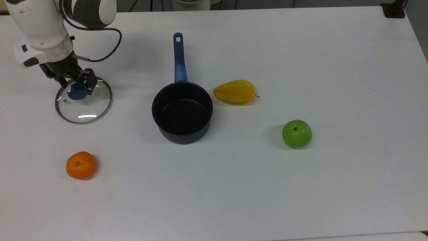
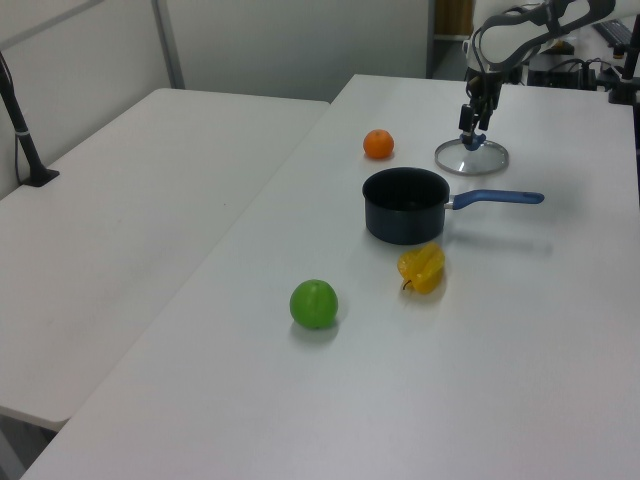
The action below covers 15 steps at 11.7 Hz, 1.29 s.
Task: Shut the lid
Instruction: 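Lower the gripper onto the blue knob and close it, then lift the glass lid and carry it over the dark blue saucepan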
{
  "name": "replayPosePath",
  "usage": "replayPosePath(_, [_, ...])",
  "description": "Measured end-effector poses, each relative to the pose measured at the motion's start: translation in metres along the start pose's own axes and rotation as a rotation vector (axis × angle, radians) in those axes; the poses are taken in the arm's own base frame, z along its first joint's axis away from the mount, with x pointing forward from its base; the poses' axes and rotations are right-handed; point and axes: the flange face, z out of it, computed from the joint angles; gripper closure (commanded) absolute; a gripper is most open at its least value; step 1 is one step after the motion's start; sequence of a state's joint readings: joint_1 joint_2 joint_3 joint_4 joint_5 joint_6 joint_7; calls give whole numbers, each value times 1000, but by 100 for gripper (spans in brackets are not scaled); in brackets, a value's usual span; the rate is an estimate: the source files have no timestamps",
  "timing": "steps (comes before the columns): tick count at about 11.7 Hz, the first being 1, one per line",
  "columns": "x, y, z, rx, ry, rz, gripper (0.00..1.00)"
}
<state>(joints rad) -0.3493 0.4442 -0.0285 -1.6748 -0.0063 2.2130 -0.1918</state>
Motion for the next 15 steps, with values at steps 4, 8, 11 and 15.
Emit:
replayPosePath(4, [1, 0, 6, 1, -4, -26, 43])
replayPosePath(8, [1, 0, 9, 1, -7, -33, 62])
replayPosePath(11, [2, 0, 7, 0, -2, -33, 64])
replayPosePath(15, [7, 0, -45, 27, 12, -16, 65])
